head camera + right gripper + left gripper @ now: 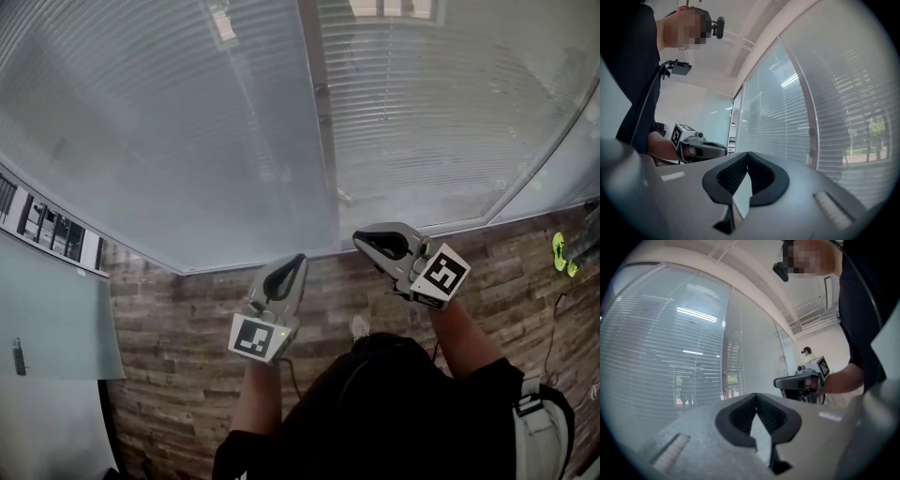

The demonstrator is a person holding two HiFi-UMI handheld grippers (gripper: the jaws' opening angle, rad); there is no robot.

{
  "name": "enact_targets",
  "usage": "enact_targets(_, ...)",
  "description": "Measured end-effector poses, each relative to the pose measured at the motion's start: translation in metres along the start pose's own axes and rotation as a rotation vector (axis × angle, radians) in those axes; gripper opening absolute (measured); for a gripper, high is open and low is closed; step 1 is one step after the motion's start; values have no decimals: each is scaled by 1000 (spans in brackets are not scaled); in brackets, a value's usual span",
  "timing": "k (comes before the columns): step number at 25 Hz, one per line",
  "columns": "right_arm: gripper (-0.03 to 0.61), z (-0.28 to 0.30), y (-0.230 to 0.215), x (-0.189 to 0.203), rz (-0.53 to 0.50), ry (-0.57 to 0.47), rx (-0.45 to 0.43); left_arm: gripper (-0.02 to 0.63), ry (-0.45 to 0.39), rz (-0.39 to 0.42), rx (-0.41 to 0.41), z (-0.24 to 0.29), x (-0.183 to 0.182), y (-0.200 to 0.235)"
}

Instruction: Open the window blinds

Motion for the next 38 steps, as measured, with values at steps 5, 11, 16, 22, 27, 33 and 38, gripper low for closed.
enact_targets(5,5,14,-28,-3,-22,-20,-40,5,1,25,-32,20,-6,15)
enact_targets(11,5,19,-50,2,-54,22,-83,4,13,51,-51,47,-9,25)
enact_targets(16,6,15,-74,-2,-78,-17,-76,5,24,70,-56,66,-12,23)
enact_targets(22,5,12,-91,5,-48,-11,-89,5,36,83,-65,82,-13,23)
enact_targets(27,5,17,-104,12,-51,-21,-87,5,47,83,-67,89,-7,24)
enact_targets(33,5,21,-108,16,-37,-4,-96,5,51,79,-67,95,-5,30)
enact_targets(38,5,28,-113,15,-40,-8,-72,5,40,71,-59,99,-3,39)
Point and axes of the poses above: the fingertips, and each gripper's own axes: z forward along the fingers, y to its left, x out of its underside, the point moved 9 cm from there along -z, backward along the fingers, and after that the axes turned 2 degrees about z, right-handed, at the moved point
